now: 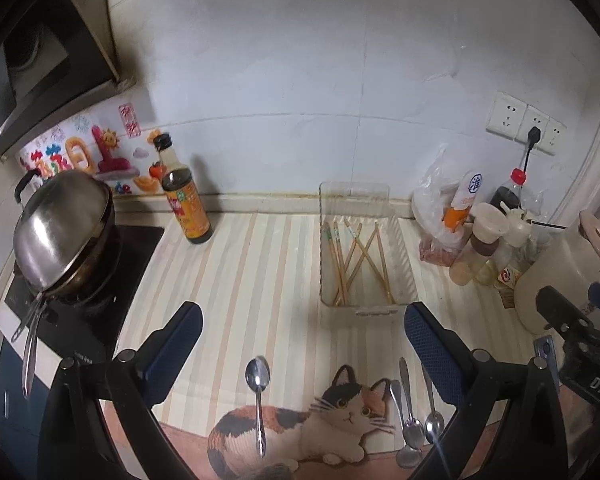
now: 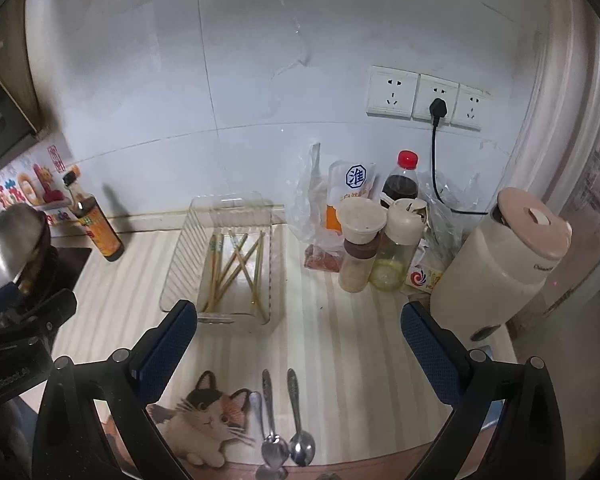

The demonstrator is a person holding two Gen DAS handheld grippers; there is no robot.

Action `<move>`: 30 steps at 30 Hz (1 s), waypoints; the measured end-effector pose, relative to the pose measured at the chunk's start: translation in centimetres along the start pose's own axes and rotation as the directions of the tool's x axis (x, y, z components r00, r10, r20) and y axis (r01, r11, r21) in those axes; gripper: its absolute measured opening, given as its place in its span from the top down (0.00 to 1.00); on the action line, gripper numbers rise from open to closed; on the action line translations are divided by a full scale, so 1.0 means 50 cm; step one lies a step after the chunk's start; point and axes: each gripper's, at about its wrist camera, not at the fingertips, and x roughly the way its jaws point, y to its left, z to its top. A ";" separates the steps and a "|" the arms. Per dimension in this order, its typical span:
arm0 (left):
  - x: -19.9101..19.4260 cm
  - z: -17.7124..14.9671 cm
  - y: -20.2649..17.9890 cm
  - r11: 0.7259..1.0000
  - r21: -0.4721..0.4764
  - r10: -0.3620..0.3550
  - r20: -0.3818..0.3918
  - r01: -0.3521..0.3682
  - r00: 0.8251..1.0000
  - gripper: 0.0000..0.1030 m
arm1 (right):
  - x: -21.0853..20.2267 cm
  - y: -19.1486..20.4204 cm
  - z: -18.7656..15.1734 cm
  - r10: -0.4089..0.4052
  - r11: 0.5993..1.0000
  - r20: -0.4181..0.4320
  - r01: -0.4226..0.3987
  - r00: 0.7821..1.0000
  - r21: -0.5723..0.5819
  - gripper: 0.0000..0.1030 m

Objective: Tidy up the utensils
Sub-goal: 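Grasp a metal spoon by its handle with the left tool while the right tool grasps another spoon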

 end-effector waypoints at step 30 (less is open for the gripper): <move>0.428 -0.298 0.136 0.991 -0.096 0.022 -0.561 -0.092 0.828 0.95 | 0.360 -0.081 -0.265 0.143 0.979 -0.562 -0.032 0.815 0.202 0.45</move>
